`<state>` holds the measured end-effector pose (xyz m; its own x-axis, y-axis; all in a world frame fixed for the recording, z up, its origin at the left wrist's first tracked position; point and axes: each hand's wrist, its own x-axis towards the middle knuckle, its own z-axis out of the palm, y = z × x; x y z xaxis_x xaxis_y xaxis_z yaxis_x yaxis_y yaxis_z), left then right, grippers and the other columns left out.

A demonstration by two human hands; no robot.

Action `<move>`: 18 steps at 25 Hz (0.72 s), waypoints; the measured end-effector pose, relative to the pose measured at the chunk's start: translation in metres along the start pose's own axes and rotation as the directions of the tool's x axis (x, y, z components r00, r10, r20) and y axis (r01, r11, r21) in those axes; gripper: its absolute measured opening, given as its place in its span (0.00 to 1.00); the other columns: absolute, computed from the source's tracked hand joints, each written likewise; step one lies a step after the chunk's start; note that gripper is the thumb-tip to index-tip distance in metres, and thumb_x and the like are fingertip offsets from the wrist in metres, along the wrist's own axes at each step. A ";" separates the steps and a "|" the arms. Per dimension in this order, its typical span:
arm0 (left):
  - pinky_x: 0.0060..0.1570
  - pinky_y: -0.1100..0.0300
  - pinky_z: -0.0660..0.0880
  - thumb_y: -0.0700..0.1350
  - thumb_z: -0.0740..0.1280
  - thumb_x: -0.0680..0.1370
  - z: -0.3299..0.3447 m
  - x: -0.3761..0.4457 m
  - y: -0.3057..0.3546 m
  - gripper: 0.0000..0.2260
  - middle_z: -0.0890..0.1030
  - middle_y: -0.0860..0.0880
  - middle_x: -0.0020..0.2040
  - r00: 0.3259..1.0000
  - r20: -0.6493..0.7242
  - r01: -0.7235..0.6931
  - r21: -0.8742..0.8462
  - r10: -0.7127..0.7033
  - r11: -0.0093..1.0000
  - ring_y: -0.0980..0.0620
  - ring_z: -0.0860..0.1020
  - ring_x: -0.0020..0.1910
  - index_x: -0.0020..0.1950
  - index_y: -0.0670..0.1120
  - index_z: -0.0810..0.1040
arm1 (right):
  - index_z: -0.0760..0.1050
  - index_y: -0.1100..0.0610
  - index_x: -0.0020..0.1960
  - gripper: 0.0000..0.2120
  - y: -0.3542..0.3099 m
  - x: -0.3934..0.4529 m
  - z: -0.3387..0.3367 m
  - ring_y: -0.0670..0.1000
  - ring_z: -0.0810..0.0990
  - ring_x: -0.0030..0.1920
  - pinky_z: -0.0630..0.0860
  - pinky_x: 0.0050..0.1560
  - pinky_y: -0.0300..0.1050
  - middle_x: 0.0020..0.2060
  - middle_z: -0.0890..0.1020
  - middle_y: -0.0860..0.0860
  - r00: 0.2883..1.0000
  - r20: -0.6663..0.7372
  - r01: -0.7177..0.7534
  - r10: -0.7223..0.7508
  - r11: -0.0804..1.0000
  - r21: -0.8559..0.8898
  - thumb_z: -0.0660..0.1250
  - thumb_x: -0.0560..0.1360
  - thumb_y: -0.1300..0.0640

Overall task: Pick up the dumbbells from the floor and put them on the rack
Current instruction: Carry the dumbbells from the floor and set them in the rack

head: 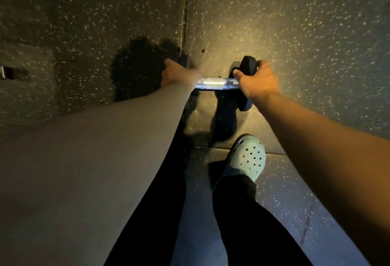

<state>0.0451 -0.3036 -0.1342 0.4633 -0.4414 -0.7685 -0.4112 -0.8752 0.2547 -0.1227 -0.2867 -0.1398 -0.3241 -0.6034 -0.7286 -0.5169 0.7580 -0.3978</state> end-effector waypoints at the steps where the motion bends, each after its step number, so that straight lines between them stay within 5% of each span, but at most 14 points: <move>1: 0.47 0.57 0.76 0.48 0.74 0.76 0.006 0.008 -0.004 0.29 0.76 0.43 0.67 1.000 -0.020 0.020 0.016 -0.019 1.000 0.45 0.79 0.61 0.74 0.45 0.68 | 0.73 0.57 0.66 0.24 0.001 0.008 0.007 0.60 0.80 0.60 0.75 0.62 0.52 0.58 0.81 0.58 0.999 -0.013 -0.033 0.034 0.999 0.015 0.72 0.74 0.48; 4: 0.48 0.59 0.77 0.43 0.70 0.79 0.018 0.020 -0.013 0.16 0.80 0.44 0.62 0.997 -0.082 0.005 -0.020 -0.007 1.000 0.46 0.81 0.58 0.66 0.43 0.77 | 0.75 0.57 0.64 0.19 0.002 0.021 0.014 0.60 0.81 0.55 0.78 0.59 0.55 0.52 0.81 0.57 0.989 -0.049 -0.133 0.136 0.989 0.065 0.70 0.74 0.56; 7: 0.47 0.61 0.76 0.42 0.70 0.79 0.013 0.009 -0.019 0.14 0.81 0.45 0.60 0.992 -0.117 -0.053 -0.055 0.046 0.997 0.46 0.81 0.58 0.64 0.43 0.79 | 0.75 0.57 0.64 0.17 0.001 0.010 0.012 0.57 0.79 0.50 0.79 0.54 0.52 0.51 0.80 0.56 0.987 -0.070 -0.137 0.146 0.984 0.112 0.69 0.76 0.61; 14: 0.47 0.60 0.76 0.44 0.70 0.79 -0.084 -0.078 0.038 0.12 0.83 0.46 0.55 0.967 -0.161 -0.220 -0.139 0.198 0.966 0.47 0.82 0.55 0.62 0.45 0.81 | 0.76 0.58 0.64 0.17 -0.087 -0.078 -0.070 0.58 0.81 0.51 0.80 0.56 0.59 0.51 0.81 0.56 0.984 -0.175 0.073 -0.042 0.982 0.174 0.70 0.76 0.59; 18: 0.50 0.51 0.79 0.43 0.70 0.77 -0.182 -0.162 0.105 0.10 0.85 0.43 0.50 0.911 -0.288 -0.360 -0.210 0.294 0.909 0.41 0.82 0.51 0.56 0.44 0.83 | 0.75 0.58 0.66 0.17 -0.174 -0.159 -0.147 0.49 0.77 0.49 0.75 0.56 0.43 0.48 0.77 0.49 0.946 -0.257 0.266 -0.198 0.927 0.263 0.70 0.77 0.60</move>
<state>0.0697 -0.3599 0.1234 0.5277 -0.7166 -0.4562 -0.3757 -0.6785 0.6313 -0.0974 -0.3584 0.1271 -0.4079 -0.7846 -0.4669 -0.3571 0.6077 -0.7093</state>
